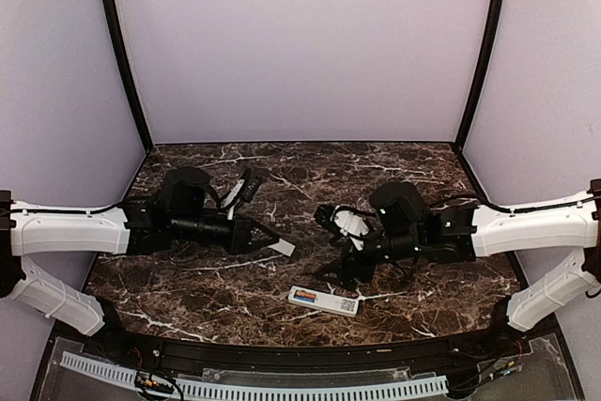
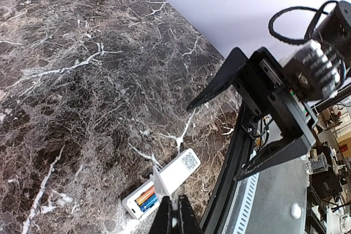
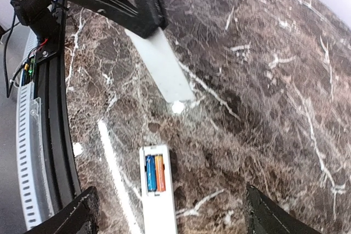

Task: Load the batteries into the remote control
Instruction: Pass from the left arm to the right

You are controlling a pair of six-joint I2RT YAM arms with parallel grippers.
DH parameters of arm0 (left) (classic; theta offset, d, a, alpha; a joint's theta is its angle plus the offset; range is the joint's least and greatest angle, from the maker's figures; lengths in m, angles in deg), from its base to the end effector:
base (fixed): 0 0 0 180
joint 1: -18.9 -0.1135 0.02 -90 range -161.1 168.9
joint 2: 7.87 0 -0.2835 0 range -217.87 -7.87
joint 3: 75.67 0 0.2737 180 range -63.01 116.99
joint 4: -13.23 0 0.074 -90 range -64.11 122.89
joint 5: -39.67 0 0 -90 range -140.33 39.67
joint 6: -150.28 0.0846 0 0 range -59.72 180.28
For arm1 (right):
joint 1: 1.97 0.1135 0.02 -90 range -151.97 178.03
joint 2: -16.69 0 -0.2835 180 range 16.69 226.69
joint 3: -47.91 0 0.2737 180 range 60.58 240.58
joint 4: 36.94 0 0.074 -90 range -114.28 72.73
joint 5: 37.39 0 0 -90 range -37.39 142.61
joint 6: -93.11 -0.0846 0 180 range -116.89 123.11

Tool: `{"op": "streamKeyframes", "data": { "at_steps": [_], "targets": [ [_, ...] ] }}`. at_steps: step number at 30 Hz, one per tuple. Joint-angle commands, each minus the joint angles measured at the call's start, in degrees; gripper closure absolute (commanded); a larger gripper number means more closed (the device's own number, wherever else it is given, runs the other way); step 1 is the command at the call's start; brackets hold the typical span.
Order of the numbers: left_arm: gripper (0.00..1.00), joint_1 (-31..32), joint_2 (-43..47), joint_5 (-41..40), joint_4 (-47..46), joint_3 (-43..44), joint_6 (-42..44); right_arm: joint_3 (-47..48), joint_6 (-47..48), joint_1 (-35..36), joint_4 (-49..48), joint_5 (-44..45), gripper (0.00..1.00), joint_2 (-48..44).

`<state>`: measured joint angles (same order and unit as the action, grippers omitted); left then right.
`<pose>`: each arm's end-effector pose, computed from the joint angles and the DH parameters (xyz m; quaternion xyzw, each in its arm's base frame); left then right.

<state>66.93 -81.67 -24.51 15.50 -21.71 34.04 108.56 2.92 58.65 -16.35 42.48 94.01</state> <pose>0.1983 -0.2756 0.2363 0.2753 0.7704 -0.4763 0.3220 0.1564 0.3081 0.2163 -0.4830 0.7515 0.2921 0.3416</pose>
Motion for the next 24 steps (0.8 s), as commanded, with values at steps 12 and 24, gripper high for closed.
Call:
{"op": "streamKeyframes", "data": {
  "at_steps": [12,24],
  "targets": [
    [1.0,-1.2,2.7,4.5,-8.8,-1.2,-5.6,3.0,18.2,3.5,-38.4,8.1,0.16,15.6],
    [1.0,-1.2,3.7,4.1,-10.1,-1.9,-6.3,1.5,17.9,5.8,-34.7,12.2,0.6,14.2]
  ]
}}
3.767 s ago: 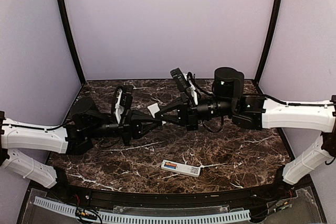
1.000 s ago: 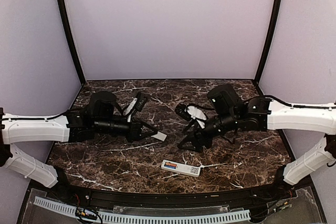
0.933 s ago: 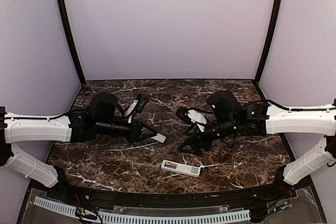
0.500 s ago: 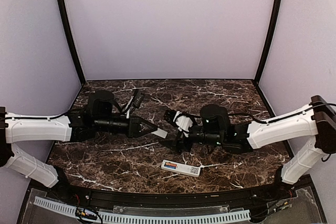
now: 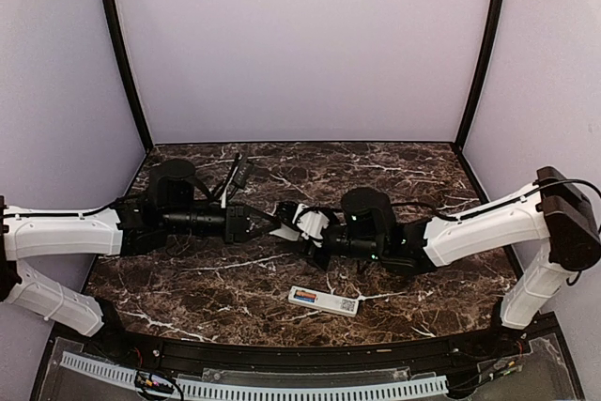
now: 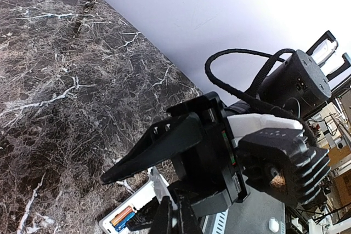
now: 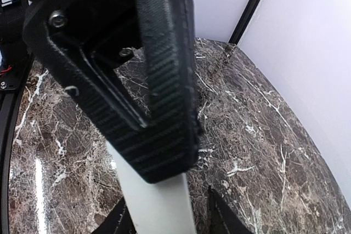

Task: Load the batteries into the remote control
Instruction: Pass from the left arm to the right

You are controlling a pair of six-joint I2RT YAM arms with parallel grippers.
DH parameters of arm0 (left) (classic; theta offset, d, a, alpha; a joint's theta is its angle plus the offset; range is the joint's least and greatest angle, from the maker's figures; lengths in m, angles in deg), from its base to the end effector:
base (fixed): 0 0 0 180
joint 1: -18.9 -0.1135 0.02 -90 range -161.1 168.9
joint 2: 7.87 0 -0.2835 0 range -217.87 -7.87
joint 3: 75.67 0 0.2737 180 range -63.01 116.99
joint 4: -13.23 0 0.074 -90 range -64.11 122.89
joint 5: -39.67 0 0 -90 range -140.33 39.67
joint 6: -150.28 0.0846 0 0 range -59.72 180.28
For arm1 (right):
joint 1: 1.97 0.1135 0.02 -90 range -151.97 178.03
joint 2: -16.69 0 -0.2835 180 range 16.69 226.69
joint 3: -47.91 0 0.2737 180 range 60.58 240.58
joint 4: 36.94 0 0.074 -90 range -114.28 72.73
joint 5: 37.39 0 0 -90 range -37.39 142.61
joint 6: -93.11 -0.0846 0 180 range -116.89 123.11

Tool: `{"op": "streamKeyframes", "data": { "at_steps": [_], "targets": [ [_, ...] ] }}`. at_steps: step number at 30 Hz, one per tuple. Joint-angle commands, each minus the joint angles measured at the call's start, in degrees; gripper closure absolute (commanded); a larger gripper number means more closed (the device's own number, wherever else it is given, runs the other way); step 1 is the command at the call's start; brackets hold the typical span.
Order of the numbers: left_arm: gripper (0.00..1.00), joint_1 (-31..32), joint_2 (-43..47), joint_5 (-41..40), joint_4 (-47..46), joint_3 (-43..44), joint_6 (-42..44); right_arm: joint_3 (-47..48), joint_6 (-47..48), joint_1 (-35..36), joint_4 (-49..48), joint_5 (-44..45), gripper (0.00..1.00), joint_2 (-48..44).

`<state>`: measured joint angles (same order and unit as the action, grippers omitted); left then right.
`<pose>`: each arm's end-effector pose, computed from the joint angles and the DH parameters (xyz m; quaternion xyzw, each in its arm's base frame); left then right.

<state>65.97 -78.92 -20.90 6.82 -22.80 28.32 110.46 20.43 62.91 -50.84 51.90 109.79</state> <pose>0.1961 -0.2718 0.2661 0.2575 0.7228 -0.5403 0.3453 0.1786 0.3834 0.2120 -0.5300 0.6019 0.2454 0.5446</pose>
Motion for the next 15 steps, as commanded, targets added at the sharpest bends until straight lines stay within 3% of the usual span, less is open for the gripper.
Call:
{"op": "streamKeyframes", "data": {
  "at_steps": [1,9,15],
  "targets": [
    [1.0,-0.2,0.9,0.5,-1.4,-0.8,-0.6,-0.6,0.4,1.8,-0.2,3.3,0.62,-1.9],
    [1.0,-0.2,1.0,0.3,-0.9,-0.8,-0.7,-0.5,0.6,2.0,1.5,4.8,0.86,-3.9],
    [1.0,-0.2,1.1,0.3,-0.4,-0.5,0.1,0.0,0.2,2.0,4.8,4.5,0.91,-5.7]
  ]
}}
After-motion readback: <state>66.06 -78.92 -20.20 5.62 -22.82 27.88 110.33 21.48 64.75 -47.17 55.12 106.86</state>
